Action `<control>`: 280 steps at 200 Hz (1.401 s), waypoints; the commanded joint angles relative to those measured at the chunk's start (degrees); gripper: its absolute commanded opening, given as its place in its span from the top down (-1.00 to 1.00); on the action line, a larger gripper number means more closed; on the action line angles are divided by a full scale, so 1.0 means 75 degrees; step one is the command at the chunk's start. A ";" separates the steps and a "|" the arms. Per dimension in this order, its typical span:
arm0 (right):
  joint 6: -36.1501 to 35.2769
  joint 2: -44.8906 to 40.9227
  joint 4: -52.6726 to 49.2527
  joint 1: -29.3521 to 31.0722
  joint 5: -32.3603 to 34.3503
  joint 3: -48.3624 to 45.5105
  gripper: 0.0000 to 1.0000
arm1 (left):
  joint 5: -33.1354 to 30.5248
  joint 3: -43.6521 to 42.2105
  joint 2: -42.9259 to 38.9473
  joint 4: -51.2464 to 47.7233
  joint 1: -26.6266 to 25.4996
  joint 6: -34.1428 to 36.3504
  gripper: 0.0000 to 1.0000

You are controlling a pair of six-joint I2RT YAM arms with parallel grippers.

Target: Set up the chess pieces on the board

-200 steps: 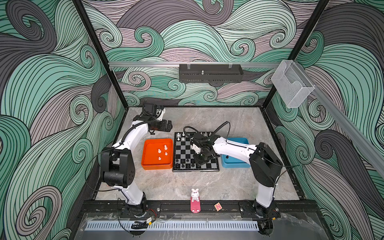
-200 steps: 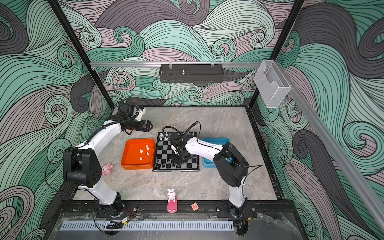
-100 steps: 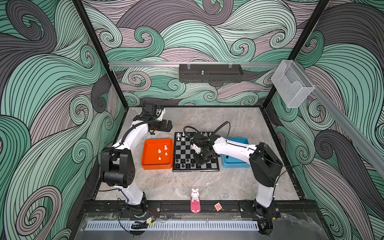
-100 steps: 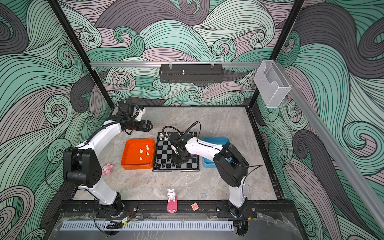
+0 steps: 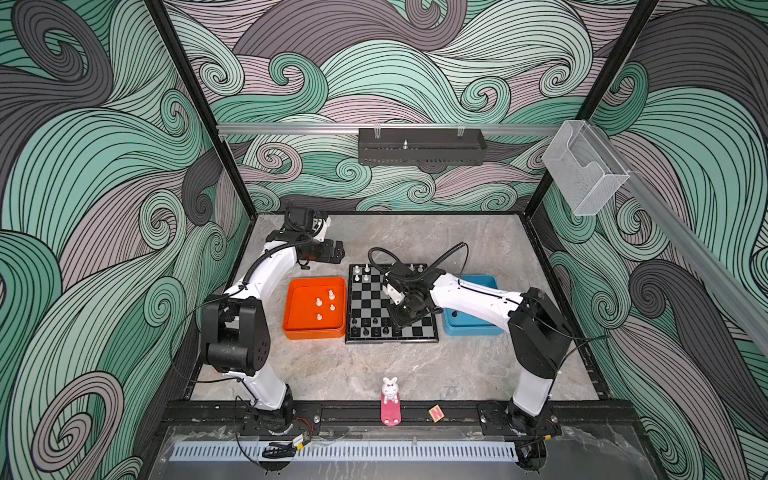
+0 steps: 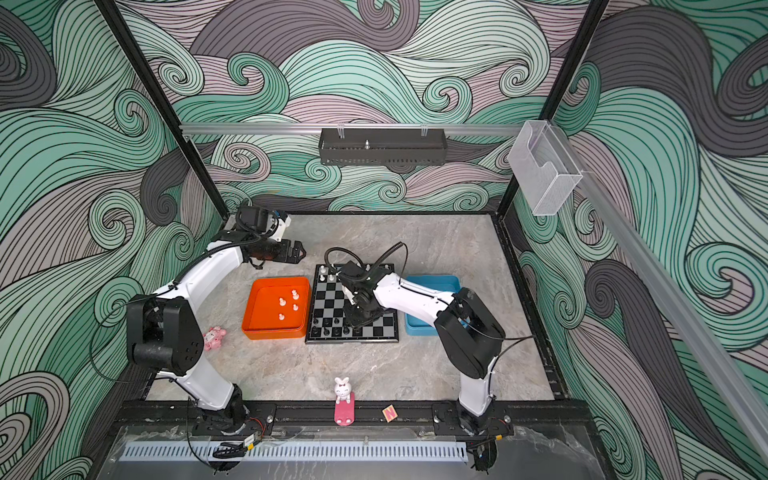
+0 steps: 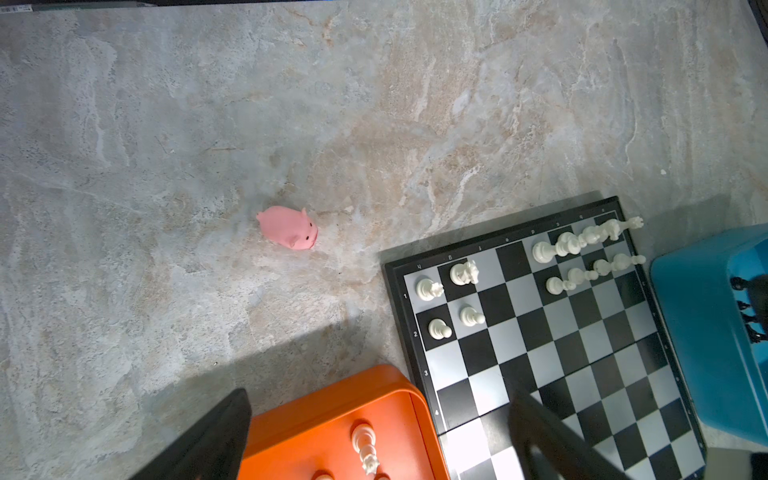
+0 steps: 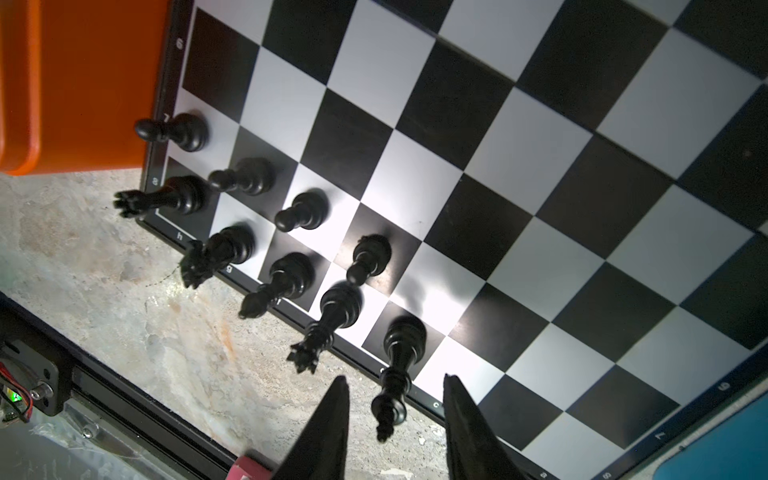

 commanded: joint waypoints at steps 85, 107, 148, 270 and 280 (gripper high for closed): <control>-0.0120 -0.1148 -0.0147 -0.1521 0.0208 0.0193 -0.96 | -0.1213 0.0149 -0.0080 -0.0386 -0.0088 -0.1100 -0.97; -0.0209 -0.1186 -0.0131 -0.1975 0.0232 0.0251 -1.00 | -0.1725 0.0127 -0.0103 -0.0795 -0.0089 -0.1581 -0.95; -0.0375 -0.1379 0.0064 -0.2566 0.0078 0.0150 -1.00 | -0.2158 0.0008 -0.0238 -0.1693 -0.0091 -0.2379 -0.81; -0.0627 -0.1841 0.0426 -0.3555 -0.0593 -0.0677 -0.94 | -0.2002 -0.0698 0.0322 -0.1968 -0.0818 -0.3042 -0.19; -0.0649 -0.1834 0.0448 -0.3575 -0.0609 -0.0689 -0.93 | -0.1969 -0.0667 0.0396 -0.1950 -0.0818 -0.3045 -0.15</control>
